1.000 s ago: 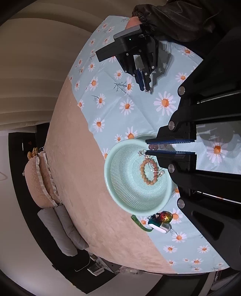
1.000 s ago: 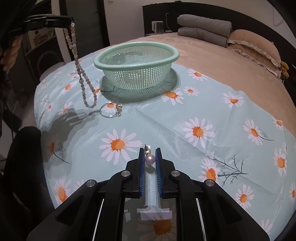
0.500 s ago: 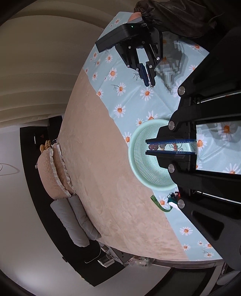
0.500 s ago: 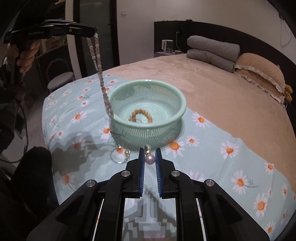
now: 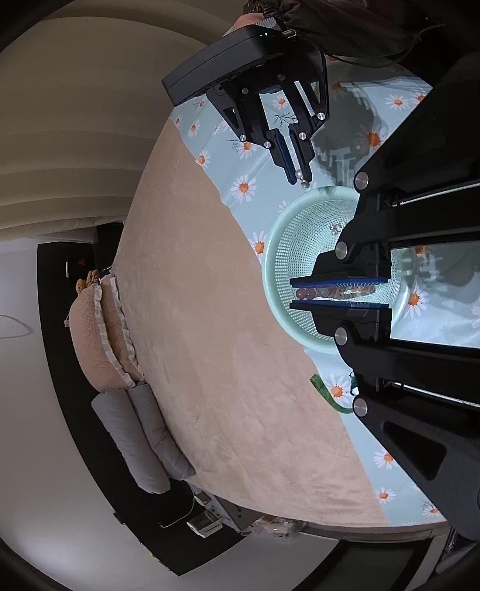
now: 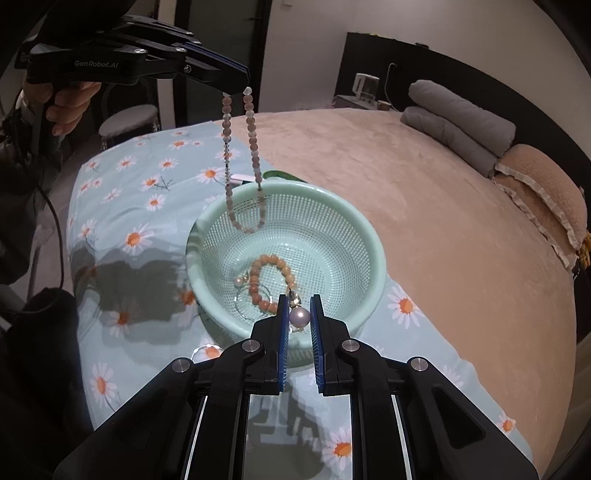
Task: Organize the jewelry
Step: 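Lift the pink necklace into the green basket and open the left gripper, then lower the pearl earring into the basket and open the right gripper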
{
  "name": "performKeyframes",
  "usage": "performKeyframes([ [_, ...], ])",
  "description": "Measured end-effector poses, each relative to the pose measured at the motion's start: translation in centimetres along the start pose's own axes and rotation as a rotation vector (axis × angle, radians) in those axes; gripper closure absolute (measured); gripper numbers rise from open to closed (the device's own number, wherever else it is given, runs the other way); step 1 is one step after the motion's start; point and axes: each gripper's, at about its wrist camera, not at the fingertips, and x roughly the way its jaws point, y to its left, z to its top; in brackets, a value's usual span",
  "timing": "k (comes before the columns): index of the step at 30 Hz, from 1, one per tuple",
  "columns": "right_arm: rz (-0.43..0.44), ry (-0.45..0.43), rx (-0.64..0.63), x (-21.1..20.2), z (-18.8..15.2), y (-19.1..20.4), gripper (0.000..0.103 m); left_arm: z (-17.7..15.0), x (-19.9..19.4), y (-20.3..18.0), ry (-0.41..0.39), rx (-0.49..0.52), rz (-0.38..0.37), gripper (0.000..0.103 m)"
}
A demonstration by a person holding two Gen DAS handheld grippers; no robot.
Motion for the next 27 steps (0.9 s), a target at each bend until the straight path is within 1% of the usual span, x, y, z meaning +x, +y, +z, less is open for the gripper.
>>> performKeyframes([
  [6, 0.033, 0.054, -0.019, 4.5, 0.7, 0.2, 0.092, -2.9, 4.3, 1.6, 0.072, -0.05, -0.037, 0.096],
  [8, 0.01, 0.068, -0.026, 5.6, 0.7, 0.1, 0.092, -3.9, 5.4, 2.1, 0.091, -0.07, -0.039, 0.096],
  [9, -0.011, 0.071, -0.023, 5.9, 0.7, 0.1, 0.091, -4.3, 5.7, 2.3, 0.096, -0.08, -0.036, 0.091],
  [10, -0.029, 0.065, -0.019, 6.0, 0.8, -0.1, 0.086, -4.7, 5.9, 2.5, 0.1, -0.093, -0.031, 0.068],
  [11, -0.04, 0.058, -0.009, 6.0, 0.8, -0.2, 0.08, -5.1, 5.9, 2.8, 0.099, -0.108, -0.01, 0.051],
  [12, -0.049, 0.051, 0.001, 5.9, 0.7, -0.4, 0.061, -5.5, 5.7, 3.1, 0.092, -0.121, 0.015, 0.025],
  [13, -0.072, 0.041, 0.005, 5.7, 0.6, -0.6, 0.038, -5.8, 5.4, 3.4, 0.08, -0.131, 0.026, 0.021],
  [14, -0.092, 0.031, 0.011, 5.5, 0.5, -0.6, 0.03, -6.0, 4.9, 3.7, 0.072, -0.138, 0.024, 0.021],
  [15, -0.088, 0.023, 0.019, 5.1, 0.4, -0.8, 0.028, -6.3, 4.4, 3.9, 0.065, -0.138, 0.032, 0.017],
  [16, -0.087, 0.02, 0.021, 4.8, 0.3, -0.9, 0.028, -6.6, 3.8, 3.9, 0.06, -0.133, 0.056, 0.007],
  [17, -0.099, 0.025, 0.019, 4.5, 0.2, -0.9, 0.028, -6.9, 3.2, 3.8, 0.057, -0.127, 0.078, 0.005],
  [19, -0.133, 0.046, 0.012, 3.8, 0.0, -0.8, 0.025, -7.6, 2.2, 3.5, 0.062, -0.112, 0.089, 0.006],
  [22, -0.139, 0.051, -0.007, 2.3, -0.7, 0.0, 0.024, -8.8, 1.1, 2.8, 0.07, -0.1, 0.099, 0.006],
  [27, -0.114, 0.05, -0.002, -0.1, -2.6, 1.6, 0.024, -11.0, 0.9, 1.1, 0.098, -0.122, 0.041, 0.006],
])
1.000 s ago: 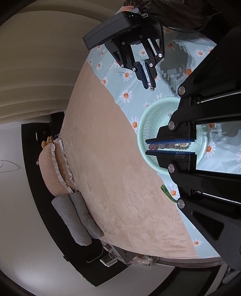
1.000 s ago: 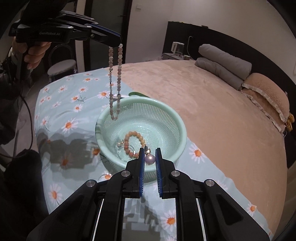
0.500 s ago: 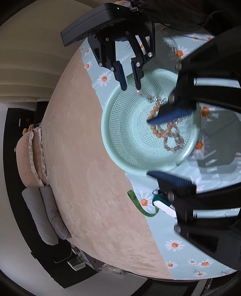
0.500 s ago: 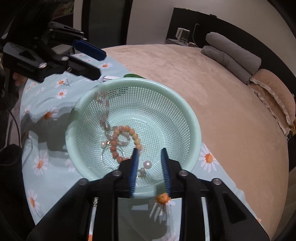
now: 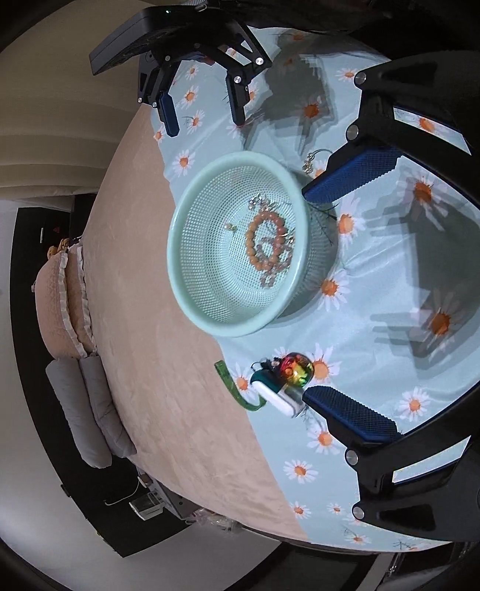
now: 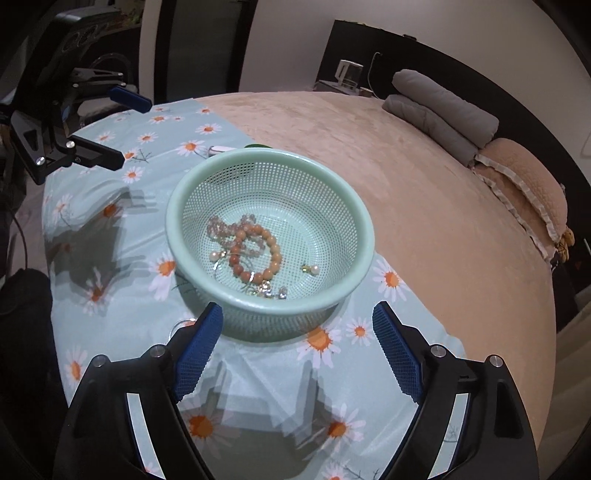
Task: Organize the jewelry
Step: 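Lower the pearl earring into the basket and open the right gripper, then grasp the silver hoop earring with the left gripper while the right gripper grasps the small gold earring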
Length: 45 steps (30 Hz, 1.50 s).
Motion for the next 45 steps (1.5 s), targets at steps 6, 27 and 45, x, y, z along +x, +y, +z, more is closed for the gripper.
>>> performKeyframes([
  [6, 0.055, 0.019, 0.024, -1.3, -3.6, 1.3, 0.026, -2.6, 1.5, -3.3, 0.053, 0.015, -0.098, 0.006],
  [27, 0.155, 0.097, 0.081, 3.2, -9.5, 2.5, 0.03, -3.4, 12.8, -12.2, 0.2, 0.099, -0.315, 0.008],
  [45, 0.323, 0.031, 0.114, 7.4, -8.3, 3.7, 0.058, -2.8, 13.6, -11.7, 0.127, 0.155, -0.34, 0.044],
])
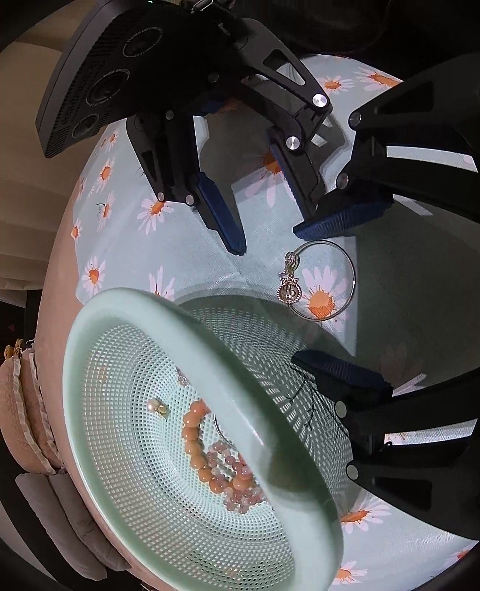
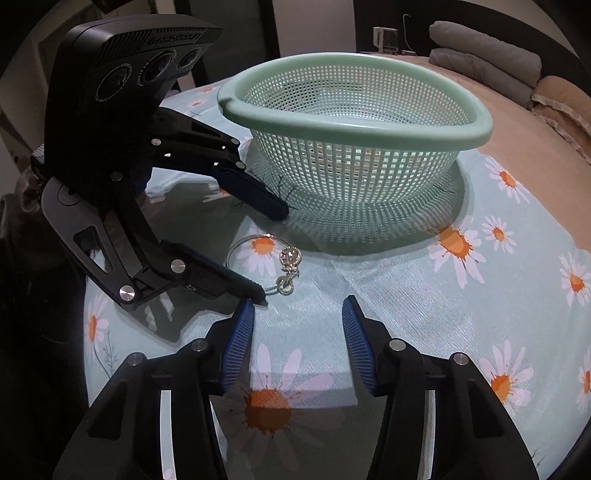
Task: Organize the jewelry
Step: 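Grasp the silver hoop earring with the left gripper while the right gripper grasps the small gold earring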
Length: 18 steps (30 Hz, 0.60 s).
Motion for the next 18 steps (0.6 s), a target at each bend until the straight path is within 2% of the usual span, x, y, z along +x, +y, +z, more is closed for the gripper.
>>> performKeyframes([
  [3, -0.003, -0.001, -0.012, 0.5, 0.5, 0.3, 0.063, -0.2, -0.1, 0.7, 0.0, -0.01, -0.007, 0.053],
  [4, 0.001, -0.003, -0.017, 0.5, 0.6, 0.4, 0.068, -0.2, -0.2, 0.7, 0.0, -0.01, -0.001, 0.055],
  [6, 0.014, -0.001, -0.027, 0.7, 0.8, 0.7, 0.076, -0.1, 0.0, 0.5, 0.007, 0.003, 0.017, 0.058],
  [9, 0.044, 0.002, -0.037, 1.0, 0.8, 1.1, 0.089, -0.1, 0.0, 0.8, 0.004, -0.01, 0.008, 0.058],
  [11, 0.049, 0.003, -0.043, 1.0, 0.8, 1.4, 0.093, -0.2, -0.1, 0.9, 0.002, -0.02, -0.002, 0.058],
  [12, 0.046, 0.005, -0.042, 1.1, 0.9, 1.2, 0.098, -0.2, -0.3, 1.0, 0.001, -0.023, -0.006, 0.058],
  [18, 0.045, 0.011, -0.03, 0.6, 0.5, 1.3, 0.101, -1.2, -1.3, 1.8, -0.008, -0.067, -0.02, 0.058],
])
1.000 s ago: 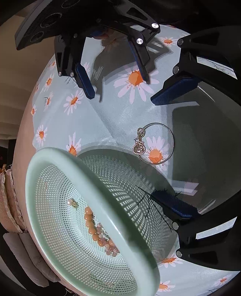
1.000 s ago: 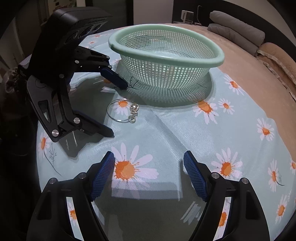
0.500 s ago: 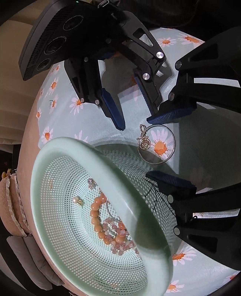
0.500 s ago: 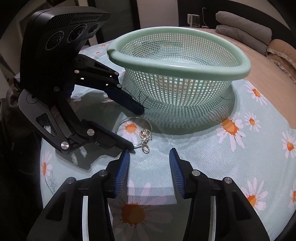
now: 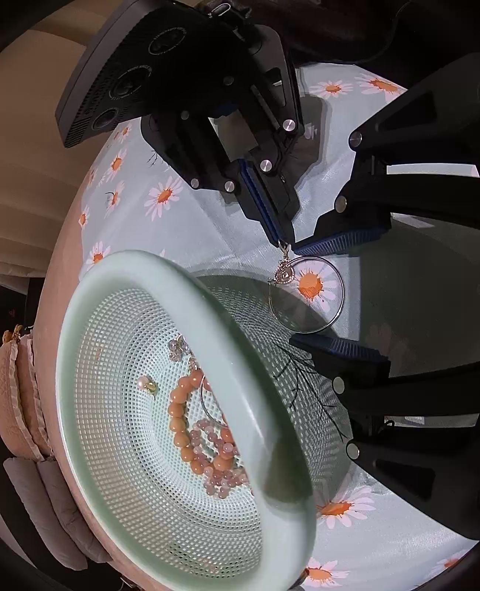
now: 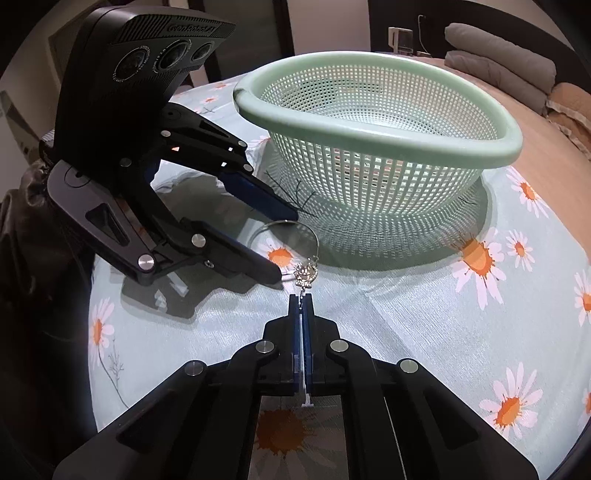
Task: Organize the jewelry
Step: 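Grasp the silver hoop earring with the left gripper while the right gripper grasps the small gold earring, then carry both earrings over the green basket and open both grippers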
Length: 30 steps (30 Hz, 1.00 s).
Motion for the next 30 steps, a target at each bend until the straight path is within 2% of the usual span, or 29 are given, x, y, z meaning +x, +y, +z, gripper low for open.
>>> performKeyframes([
  [10, -0.018, -0.023, 0.129, -2.8, -3.2, -2.1, 0.101, -2.7, -2.5, 0.7, -0.009, -0.066, 0.0, 0.059],
  [18, -0.086, -0.059, 0.259, -6.0, -6.0, -2.2, 0.101, -5.0, -6.6, -0.1, 0.006, -0.068, 0.076, 0.058],
  [24, -0.142, -0.074, 0.228, -9.4, -5.7, -0.2, 0.101, -5.2, -10.3, -0.4, -0.018, -0.061, 0.118, 0.058],
  [30, -0.197, -0.099, 0.171, -12.3, -4.4, 2.2, 0.101, -4.4, -12.2, -2.2, -0.045, -0.047, 0.144, 0.058],
])
